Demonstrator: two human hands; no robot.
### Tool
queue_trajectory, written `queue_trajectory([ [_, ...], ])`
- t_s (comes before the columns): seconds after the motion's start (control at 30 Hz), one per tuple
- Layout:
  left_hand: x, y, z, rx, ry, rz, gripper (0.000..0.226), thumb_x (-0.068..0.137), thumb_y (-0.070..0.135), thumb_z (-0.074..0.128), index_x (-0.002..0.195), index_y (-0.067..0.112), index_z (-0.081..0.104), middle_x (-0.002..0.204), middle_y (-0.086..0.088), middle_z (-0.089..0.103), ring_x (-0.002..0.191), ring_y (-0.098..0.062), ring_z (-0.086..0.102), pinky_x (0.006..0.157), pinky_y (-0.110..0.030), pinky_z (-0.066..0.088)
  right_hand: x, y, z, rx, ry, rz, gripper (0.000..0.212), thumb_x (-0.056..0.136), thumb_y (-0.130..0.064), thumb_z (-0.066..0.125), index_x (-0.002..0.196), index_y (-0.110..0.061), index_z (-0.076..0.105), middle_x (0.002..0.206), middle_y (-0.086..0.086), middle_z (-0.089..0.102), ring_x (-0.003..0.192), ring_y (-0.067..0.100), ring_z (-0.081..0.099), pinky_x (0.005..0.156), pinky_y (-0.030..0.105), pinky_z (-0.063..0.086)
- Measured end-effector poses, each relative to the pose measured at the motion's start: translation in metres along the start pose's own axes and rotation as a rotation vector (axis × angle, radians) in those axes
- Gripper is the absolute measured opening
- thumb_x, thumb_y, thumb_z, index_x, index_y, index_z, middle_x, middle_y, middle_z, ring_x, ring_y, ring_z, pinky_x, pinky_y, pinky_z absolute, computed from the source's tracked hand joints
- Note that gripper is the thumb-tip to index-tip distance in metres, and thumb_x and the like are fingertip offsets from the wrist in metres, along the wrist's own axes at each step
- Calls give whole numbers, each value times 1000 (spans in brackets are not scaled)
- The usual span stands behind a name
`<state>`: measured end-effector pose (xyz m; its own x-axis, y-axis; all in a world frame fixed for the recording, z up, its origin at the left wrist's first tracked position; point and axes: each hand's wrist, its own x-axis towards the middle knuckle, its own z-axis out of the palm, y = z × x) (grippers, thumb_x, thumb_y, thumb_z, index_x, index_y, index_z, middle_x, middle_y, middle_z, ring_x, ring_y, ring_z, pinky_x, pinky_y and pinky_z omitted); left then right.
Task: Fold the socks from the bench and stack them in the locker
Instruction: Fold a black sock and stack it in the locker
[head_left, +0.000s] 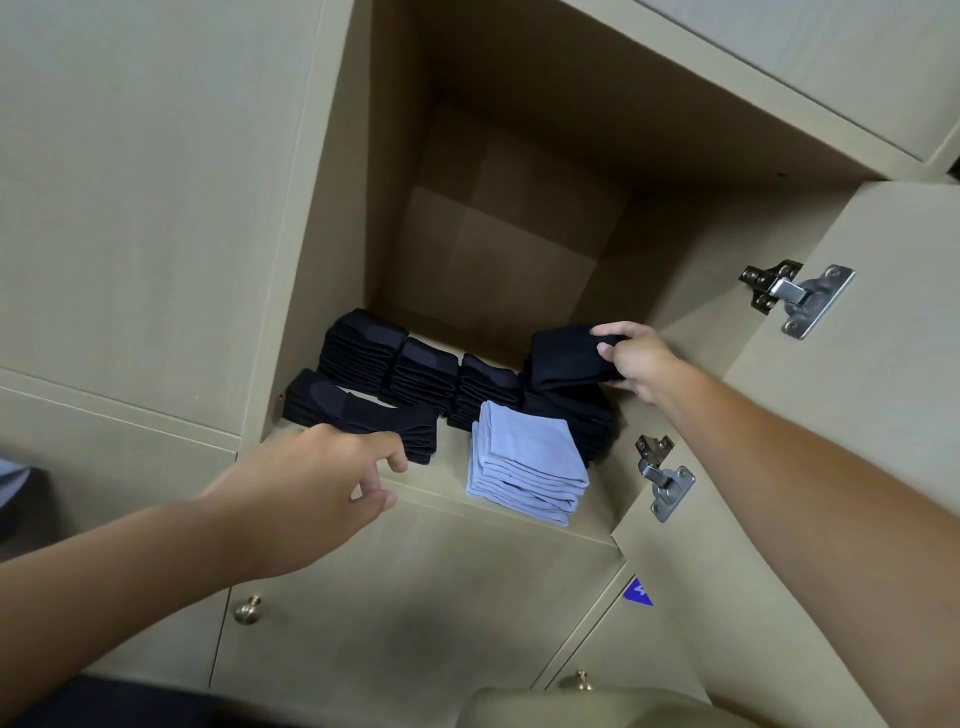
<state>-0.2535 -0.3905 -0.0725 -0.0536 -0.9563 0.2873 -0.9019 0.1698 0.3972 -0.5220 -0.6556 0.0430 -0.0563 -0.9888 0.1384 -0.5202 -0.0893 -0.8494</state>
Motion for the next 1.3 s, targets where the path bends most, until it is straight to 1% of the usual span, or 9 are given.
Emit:
queue_trajectory([
  [0.17,2,-1,4,-11,-16,3,21,99,47,56,120,47,53,87,31,65,81,4,57,83,-31,54,5,6,2,-107,-23,8,26,103,-1,52,119,-16,66,121,8,55,109,24,53,78,37,52],
  [0.33,4,-1,8,-34,-37,2,22,99,46,56,120,47,52,87,32,64,81,4,57,85,-33,54,14,14,8,-251,-16,-18,17,99,-3,61,109,-17,64,116,11,57,102,25,56,81,35,50],
  [0.47,4,-2,10,-20,-56,-6,20,100,47,54,119,50,50,90,34,63,82,4,57,87,-33,54,18,21,13,-373,-7,-45,24,97,-3,64,120,-8,67,124,18,62,96,24,54,83,30,47],
  [0.67,4,-5,11,-13,-82,-20,21,99,50,53,120,50,48,90,35,63,86,1,59,86,-32,54,17,23,13,-612,-52,-27,24,99,-5,61,122,-3,66,117,13,63,114,31,60,90,28,46],
  [0.77,3,-6,11,-4,-93,-22,22,100,50,53,121,50,48,91,34,63,87,1,60,85,-31,53,21,23,15,-741,23,-98,12,99,-18,57,100,-12,67,105,12,62,104,32,60,91,35,49],
  [0.83,2,-6,11,8,-101,-20,22,100,51,52,121,50,48,93,34,63,86,2,59,86,-31,53,21,20,19,-734,69,-224,28,103,-35,51,114,-15,66,117,14,62,111,34,59,95,38,48],
  [0.93,2,-7,13,18,-104,-25,22,100,52,52,121,50,48,94,35,63,86,2,59,85,-30,53,16,14,28,-721,-100,-329,52,106,-52,37,147,-21,49,148,15,50,137,35,46,111,40,38],
  [1.07,2,-9,13,4,-109,-33,22,100,51,52,121,49,49,93,34,64,88,4,59,86,-29,53,19,35,42,-849,-395,-173,69,101,-68,12,162,-35,13,169,-1,17,156,27,15,126,43,11],
  [1.3,6,-14,11,-5,-95,-55,22,100,50,54,121,48,51,92,32,65,84,5,59,85,-28,53,1,47,51,-971,-337,-53,65,100,-67,-3,160,-43,-3,170,6,9,157,30,0,124,47,-1],
])
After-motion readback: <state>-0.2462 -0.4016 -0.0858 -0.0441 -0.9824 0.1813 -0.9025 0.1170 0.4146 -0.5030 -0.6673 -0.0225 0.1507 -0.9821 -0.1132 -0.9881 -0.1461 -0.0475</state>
